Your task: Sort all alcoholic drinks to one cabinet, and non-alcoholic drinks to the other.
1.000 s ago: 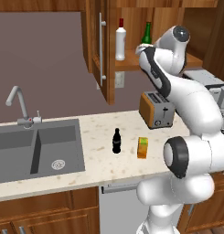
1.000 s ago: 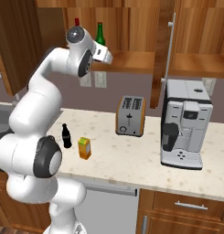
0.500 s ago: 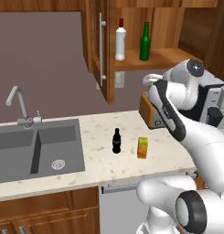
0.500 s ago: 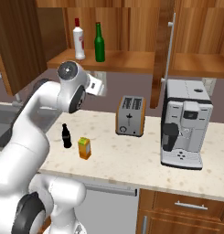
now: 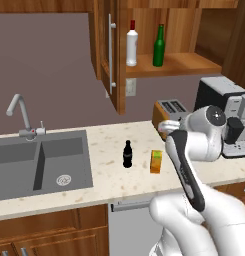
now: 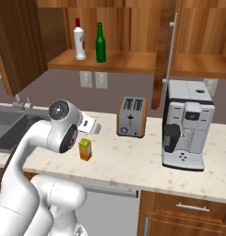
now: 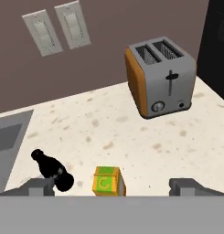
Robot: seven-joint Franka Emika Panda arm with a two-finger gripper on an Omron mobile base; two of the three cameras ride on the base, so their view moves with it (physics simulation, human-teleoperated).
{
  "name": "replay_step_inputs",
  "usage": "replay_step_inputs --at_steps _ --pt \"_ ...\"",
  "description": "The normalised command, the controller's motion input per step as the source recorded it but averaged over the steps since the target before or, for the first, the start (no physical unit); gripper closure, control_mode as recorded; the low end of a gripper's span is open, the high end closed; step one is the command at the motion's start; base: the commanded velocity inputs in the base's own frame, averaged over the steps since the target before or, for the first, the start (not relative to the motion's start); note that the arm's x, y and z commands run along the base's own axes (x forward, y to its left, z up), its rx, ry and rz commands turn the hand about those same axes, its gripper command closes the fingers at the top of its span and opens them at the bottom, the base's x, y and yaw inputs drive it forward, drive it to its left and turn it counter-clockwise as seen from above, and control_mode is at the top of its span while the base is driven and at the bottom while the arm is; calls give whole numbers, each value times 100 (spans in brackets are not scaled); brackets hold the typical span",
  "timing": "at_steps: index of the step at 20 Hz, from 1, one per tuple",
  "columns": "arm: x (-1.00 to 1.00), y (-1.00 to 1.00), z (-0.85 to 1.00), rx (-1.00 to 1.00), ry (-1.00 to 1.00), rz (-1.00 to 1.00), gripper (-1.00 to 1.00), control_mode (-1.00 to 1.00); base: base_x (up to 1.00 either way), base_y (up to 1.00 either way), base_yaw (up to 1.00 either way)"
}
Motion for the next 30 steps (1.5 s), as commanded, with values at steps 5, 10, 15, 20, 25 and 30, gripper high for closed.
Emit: replay_step_inputs --at_steps 5,10,15,20,25,30 --pt "-3 21 -66 -3 7 0 -100 -100 0 0 0" --pt "0 15 -40 -4 5 0 -100 -100 0 0 0" --pt "0 7 -21 0 13 0 -100 -100 0 0 0" --pt "0 2 -11 0 15 0 -100 -100 0 0 0" --pt "3 1 -18 0 11 0 -100 -100 0 0 0" --pt "21 1 -27 0 5 0 -100 -100 0 0 0"
